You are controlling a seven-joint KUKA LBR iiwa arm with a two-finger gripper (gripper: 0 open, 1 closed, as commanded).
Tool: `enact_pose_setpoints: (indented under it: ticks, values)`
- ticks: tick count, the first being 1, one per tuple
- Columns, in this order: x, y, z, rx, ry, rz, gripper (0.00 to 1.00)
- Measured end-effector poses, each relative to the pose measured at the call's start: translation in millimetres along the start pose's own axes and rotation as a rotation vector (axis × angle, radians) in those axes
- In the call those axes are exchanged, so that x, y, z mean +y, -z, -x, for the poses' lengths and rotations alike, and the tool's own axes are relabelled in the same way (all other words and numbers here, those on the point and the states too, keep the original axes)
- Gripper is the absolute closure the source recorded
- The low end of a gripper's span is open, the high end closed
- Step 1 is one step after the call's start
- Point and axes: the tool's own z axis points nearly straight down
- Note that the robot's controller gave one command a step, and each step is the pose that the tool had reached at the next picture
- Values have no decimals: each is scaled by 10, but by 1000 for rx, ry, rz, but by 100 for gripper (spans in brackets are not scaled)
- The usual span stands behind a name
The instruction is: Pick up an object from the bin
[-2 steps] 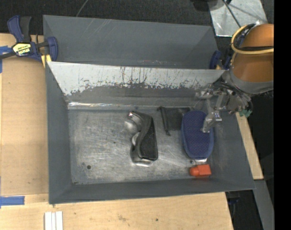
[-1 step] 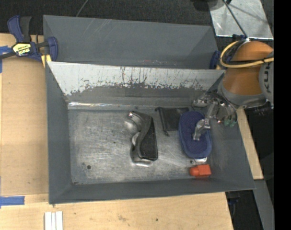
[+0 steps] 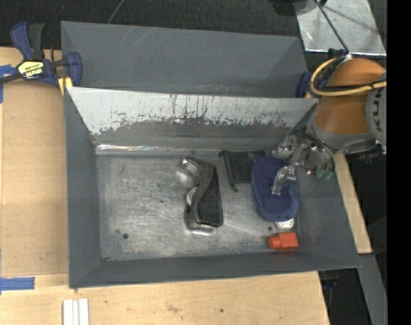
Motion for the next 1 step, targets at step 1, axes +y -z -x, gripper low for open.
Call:
enact_pose_setpoints:
  ticks: [1]
  values:
    - [61,2020,-167,-16,329,-5,100]
